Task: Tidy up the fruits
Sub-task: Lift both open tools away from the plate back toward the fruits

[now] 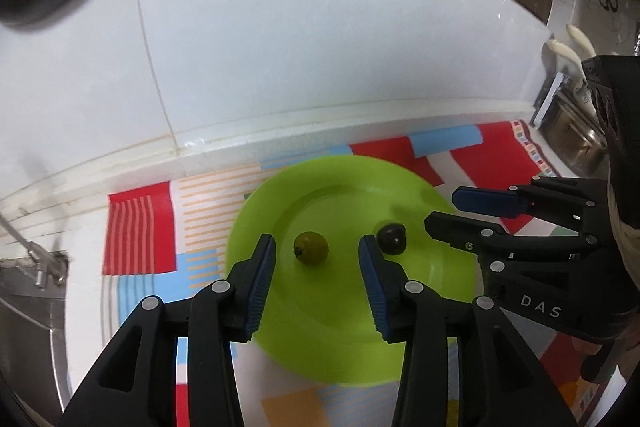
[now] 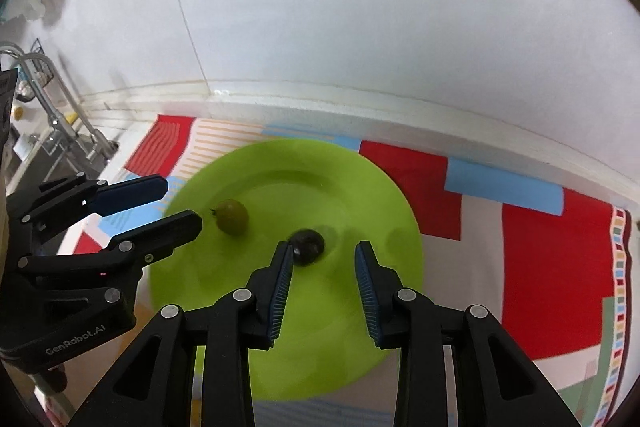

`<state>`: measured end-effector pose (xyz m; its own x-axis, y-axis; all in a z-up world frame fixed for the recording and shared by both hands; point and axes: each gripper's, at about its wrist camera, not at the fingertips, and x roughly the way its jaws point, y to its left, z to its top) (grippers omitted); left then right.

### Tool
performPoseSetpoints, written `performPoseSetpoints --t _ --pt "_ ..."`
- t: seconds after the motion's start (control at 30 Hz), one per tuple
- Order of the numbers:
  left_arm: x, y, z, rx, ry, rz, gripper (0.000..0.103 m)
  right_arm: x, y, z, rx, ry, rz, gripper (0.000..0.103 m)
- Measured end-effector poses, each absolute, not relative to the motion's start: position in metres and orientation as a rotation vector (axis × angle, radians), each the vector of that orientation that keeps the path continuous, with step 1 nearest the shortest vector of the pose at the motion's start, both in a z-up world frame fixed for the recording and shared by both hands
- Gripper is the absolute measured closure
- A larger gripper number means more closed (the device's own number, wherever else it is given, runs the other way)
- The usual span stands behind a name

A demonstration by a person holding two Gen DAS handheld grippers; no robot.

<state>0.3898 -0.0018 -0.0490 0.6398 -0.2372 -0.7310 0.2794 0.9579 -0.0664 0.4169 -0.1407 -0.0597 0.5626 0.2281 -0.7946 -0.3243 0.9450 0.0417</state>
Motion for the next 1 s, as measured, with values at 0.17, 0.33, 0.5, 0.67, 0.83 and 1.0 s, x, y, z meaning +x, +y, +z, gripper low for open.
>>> performPoseSetpoints --t 0.17,0.33,0.5,0.67,0.83,1.0 --pt "0.363 0.004 -0.029 0.033 0.793 -0.288 0.054 0.389 -0.141 -0.035 -0.095 0.862 0.321 0.064" --pt "0.334 0.009 -0.011 0.031 0.752 -0.272 0.048 0.353 -0.14 -0.012 -0.09 0.794 0.306 0.063" --pt "0.302 0.014 0.002 0.029 0.717 -0.265 0.043 0.318 -0.14 0.004 -0.086 0.744 0.307 0.056" --pt "0.27 0.018 0.012 0.032 0.681 -0.256 0.039 0.291 -0.14 0.013 -0.067 0.72 0.319 0.056" --pt "0.24 0.021 0.017 0.044 0.639 -0.231 0.033 0.265 -0.137 0.017 -0.064 0.695 0.32 0.05" --pt "0.216 0.026 0.015 0.031 0.643 -0.231 0.033 0.238 -0.135 0.022 -0.071 0.668 0.311 0.048"
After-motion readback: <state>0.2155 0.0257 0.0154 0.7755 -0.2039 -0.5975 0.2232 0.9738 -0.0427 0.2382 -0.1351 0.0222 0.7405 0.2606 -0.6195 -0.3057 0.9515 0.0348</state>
